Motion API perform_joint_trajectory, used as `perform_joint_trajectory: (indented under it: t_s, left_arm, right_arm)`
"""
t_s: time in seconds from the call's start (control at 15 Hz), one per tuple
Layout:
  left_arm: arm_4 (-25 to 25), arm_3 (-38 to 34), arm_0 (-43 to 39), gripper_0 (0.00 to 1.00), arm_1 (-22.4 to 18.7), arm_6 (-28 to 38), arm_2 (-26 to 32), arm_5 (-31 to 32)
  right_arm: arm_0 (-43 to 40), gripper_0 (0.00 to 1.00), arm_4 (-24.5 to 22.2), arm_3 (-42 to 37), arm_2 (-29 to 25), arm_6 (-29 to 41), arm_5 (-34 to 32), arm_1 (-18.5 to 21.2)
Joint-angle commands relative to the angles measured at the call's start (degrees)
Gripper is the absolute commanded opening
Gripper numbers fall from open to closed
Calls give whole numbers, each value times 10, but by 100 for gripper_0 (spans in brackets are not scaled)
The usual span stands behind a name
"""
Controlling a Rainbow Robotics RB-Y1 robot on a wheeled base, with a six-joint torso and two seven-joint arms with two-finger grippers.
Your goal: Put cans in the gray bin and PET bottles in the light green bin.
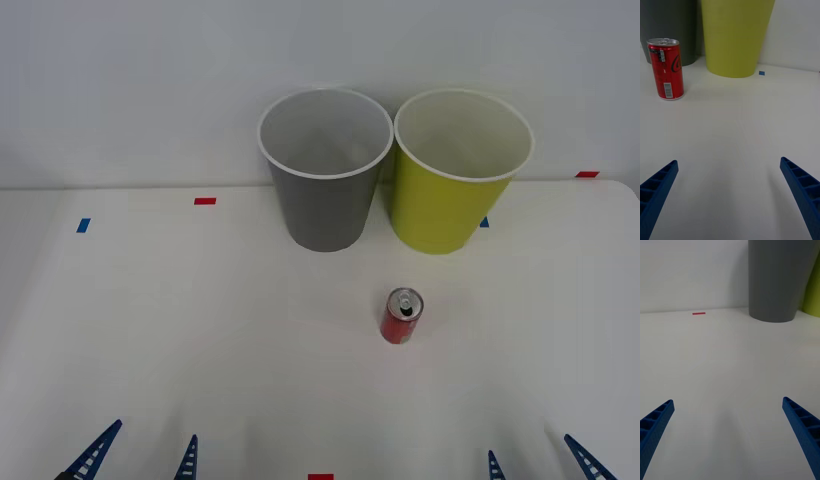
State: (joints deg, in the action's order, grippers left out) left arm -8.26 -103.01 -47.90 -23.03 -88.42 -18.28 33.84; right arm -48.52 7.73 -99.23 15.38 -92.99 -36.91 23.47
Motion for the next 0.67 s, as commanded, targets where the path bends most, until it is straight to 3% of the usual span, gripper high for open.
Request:
perform_joint_trajectory:
  t_s: [0.07,0.67]
  left_arm:
    - [0,0,0,100,0,0,0,0]
    - [0,0,0,100,0,0,0,0]
  right_arm:
    - [0,95,0,0,0,0,0,0]
    - [0,95,0,0,0,0,0,0]
